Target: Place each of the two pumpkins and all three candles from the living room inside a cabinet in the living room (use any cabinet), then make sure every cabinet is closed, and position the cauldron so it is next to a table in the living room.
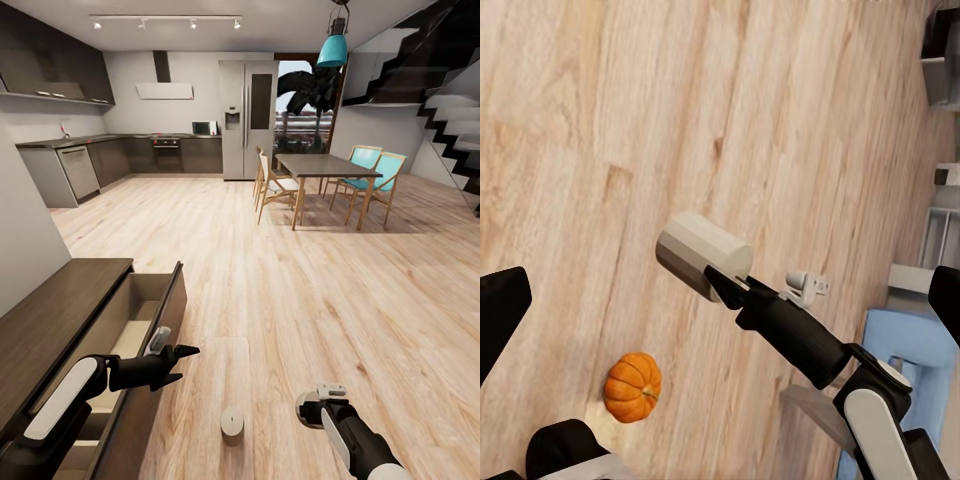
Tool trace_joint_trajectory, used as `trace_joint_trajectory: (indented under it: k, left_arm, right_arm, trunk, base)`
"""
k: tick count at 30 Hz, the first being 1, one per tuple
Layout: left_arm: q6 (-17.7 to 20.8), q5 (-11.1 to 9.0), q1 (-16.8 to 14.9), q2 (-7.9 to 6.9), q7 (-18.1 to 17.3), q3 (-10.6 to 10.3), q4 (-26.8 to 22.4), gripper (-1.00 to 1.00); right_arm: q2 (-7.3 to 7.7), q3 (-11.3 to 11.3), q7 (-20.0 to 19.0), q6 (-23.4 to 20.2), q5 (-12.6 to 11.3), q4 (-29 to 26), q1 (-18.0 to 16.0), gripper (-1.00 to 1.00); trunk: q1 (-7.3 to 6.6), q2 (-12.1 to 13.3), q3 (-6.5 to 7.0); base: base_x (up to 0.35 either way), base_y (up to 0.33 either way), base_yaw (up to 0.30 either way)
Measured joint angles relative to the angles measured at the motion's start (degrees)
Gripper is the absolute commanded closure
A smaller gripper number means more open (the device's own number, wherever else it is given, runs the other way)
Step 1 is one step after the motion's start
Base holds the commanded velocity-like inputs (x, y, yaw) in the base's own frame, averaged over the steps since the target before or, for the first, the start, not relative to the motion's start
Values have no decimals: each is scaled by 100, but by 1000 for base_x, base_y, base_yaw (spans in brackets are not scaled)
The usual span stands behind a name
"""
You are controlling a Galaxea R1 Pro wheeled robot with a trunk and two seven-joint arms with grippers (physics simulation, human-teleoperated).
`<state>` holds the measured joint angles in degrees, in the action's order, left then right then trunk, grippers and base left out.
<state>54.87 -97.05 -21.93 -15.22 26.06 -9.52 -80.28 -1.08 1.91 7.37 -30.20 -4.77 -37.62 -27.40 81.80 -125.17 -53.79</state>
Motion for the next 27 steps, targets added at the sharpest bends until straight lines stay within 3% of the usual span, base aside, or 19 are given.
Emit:
trace_joint_trajectory:
  k: [27]
  left_arm:
    - [0, 0, 0, -1, -6, 0, 0, -100]
  right_arm:
    - [3, 8, 0, 3, 11, 0, 0, 100]
  trunk:
    - [0, 0, 0]
  base:
    - [0, -40, 33]
